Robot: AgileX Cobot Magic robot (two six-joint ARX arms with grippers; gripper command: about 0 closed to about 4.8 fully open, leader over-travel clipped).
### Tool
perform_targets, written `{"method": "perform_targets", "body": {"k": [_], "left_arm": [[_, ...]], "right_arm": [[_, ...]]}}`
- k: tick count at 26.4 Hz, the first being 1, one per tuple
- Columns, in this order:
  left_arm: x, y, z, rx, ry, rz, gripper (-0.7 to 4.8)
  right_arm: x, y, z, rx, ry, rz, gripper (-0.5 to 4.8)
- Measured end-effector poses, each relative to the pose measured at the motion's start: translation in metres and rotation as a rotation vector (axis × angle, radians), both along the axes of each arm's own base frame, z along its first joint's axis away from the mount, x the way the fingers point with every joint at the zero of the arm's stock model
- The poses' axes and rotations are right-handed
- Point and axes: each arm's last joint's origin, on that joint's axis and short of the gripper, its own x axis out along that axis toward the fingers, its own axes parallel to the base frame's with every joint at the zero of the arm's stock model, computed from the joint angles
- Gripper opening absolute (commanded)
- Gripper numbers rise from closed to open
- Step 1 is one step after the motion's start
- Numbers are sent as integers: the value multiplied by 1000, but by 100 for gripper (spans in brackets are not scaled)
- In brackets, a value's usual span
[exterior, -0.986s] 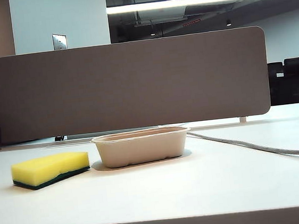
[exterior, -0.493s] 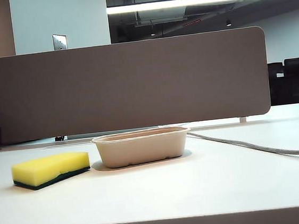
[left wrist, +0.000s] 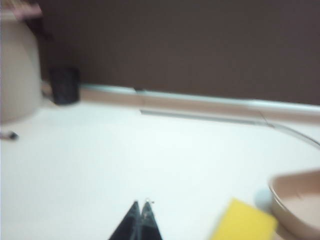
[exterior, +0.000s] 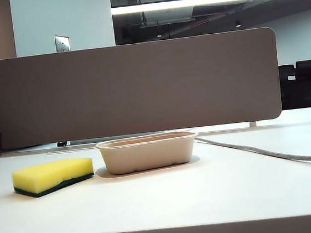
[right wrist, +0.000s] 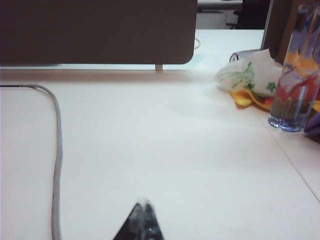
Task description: Take out the cleaning sponge from the paper lunch box and place it on the table.
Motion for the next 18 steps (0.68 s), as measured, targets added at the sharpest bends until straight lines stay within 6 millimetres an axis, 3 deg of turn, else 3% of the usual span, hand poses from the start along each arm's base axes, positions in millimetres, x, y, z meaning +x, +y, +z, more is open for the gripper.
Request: {"method": "perform_targets", "body": {"k": [11,18], "left_arm": [[23,-4,-52,-37,-14,-132,-4],[26,-3,-64,-47,-17,-132,-4]], "right_arm": [[0,0,-1,0,7,-1,-5],[0,0,-1,0,8,-1,-5]]}}
